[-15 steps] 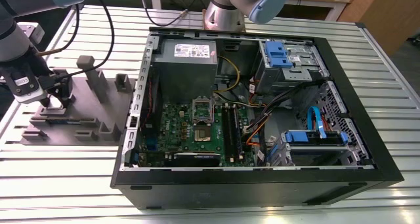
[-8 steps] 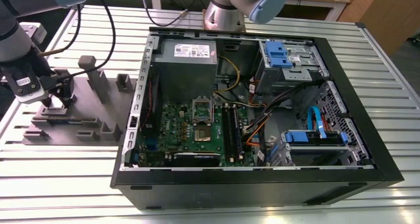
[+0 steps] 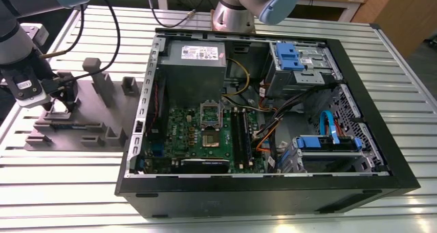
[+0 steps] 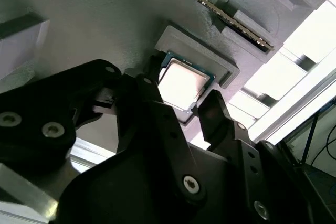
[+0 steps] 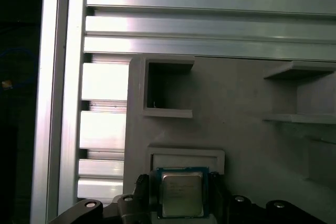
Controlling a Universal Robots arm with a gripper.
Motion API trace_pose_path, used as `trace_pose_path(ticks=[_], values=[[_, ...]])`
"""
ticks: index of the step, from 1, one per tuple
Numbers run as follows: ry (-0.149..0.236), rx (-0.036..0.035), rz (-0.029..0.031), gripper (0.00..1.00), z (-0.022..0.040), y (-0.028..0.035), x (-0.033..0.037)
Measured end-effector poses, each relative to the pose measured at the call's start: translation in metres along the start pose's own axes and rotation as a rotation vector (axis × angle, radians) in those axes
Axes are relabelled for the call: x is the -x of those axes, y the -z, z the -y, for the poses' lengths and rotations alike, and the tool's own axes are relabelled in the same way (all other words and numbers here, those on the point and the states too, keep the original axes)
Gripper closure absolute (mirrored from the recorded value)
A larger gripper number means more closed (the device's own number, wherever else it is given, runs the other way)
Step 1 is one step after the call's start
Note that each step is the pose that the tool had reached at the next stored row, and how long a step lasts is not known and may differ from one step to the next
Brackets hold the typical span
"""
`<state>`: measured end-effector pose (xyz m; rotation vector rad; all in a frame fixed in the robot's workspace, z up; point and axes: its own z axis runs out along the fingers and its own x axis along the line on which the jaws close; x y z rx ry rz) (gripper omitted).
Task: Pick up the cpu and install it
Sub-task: 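Pick up the cpu and move it towards the insertion slot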
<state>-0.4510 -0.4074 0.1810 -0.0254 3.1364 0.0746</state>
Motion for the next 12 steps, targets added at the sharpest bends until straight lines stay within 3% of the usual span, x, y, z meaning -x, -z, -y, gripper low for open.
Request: trace_pose_path(ticks=[1,12], values=[[0.0,0.0,0.0,0.41,0.0,0.0,0.0],[0.0,0.0,-0.0004,0.41,-0.0001,0.0027,0.0003]])
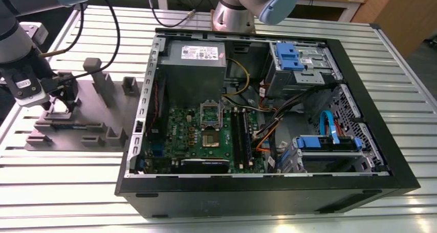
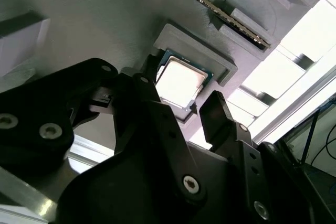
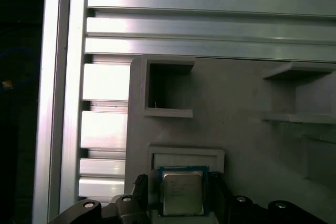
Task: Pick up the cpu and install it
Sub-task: 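Pick up the cpu and move it towards the insertion slot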
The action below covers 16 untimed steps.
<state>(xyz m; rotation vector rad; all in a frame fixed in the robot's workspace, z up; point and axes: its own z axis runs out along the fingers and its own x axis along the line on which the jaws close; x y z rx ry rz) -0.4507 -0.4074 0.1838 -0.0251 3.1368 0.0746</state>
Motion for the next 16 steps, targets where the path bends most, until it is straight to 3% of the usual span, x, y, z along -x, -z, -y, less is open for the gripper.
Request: trace_pose_path(ticks=[6,7,16], values=[[0.0,0.0,0.0001,0.42,0.0003,-0.0004,0.0014],[0.0,0.0,0.0,0.49,0.0003,-0.0004,0.0015],[0.0,-0.0001,-0.0001,0.49,0.0003,0.0,0.002]])
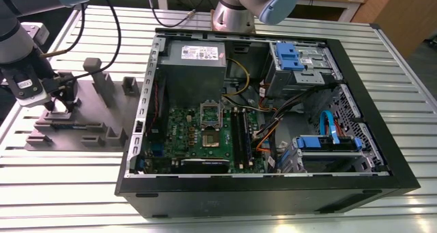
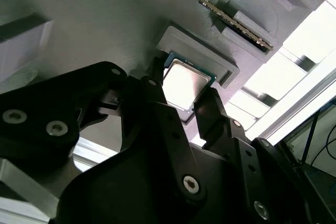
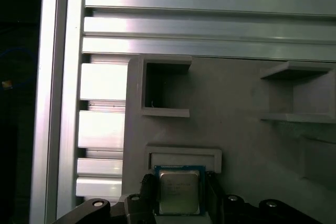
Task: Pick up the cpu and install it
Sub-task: 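Pick up the cpu and move it towards the insertion slot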
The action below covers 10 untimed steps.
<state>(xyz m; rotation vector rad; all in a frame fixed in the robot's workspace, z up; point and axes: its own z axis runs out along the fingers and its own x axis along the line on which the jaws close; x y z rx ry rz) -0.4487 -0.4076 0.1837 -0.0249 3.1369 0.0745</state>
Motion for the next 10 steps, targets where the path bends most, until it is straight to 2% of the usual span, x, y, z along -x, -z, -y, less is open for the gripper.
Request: trace_pose_path(ticks=[10], values=[[0.001,0.0001,0.0001,0.49,0.0,0.0004,-0.0003]])
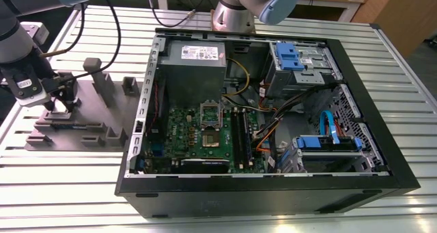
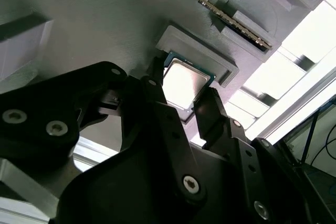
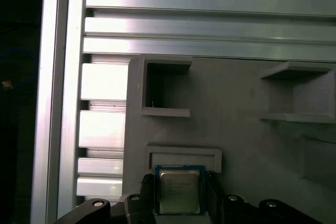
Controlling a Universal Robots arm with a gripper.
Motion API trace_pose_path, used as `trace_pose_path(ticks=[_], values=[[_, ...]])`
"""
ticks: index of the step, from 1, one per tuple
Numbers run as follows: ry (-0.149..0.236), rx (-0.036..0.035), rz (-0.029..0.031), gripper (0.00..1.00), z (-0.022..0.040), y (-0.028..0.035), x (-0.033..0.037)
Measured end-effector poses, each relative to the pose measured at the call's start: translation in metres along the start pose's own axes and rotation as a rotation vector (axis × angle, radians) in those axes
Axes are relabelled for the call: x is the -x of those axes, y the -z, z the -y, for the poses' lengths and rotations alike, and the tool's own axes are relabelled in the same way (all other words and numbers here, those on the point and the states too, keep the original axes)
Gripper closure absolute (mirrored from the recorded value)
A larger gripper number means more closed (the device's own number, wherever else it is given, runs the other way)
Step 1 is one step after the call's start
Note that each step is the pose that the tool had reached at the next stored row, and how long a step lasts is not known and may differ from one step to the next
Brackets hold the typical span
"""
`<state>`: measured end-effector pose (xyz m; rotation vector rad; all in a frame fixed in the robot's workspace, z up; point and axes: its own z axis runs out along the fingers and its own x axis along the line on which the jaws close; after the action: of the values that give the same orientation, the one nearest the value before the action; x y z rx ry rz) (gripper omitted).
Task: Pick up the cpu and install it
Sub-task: 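Pick up the cpu and move it towards the insertion slot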
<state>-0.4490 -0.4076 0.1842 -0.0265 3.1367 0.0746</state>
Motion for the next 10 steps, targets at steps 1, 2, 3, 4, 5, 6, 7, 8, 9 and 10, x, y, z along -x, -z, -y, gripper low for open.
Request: trace_pose_path(ticks=[1,2,3,4,5,6,7,8,9,10], values=[[0.0,0.0001,0.0003,0.49,0.0,-0.0002,-0.0001],[0.0,0.0,0.0005,0.49,0.0,-0.0005,-0.0002],[0.0,0.0,0.0011,0.49,0.0,-0.0008,-0.0002],[0.0,0.0,0.0015,0.49,0.0001,-0.0011,-0.0002],[0.0,-0.0001,0.002,0.49,0.0001,-0.0013,-0.0002],[0.0,-0.0001,0.0023,0.49,0.0001,-0.0014,-0.0002],[0.0,-0.0001,0.0025,0.49,0.0001,-0.0015,-0.0002],[0.0,-0.0001,0.0026,0.49,0.0001,-0.0015,-0.0002],[0.001,-0.0001,0.0027,0.49,0.0001,-0.0016,-0.0002],[0.001,-0.0001,0.0027,0.49,0.0001,-0.0016,-0.0002]])
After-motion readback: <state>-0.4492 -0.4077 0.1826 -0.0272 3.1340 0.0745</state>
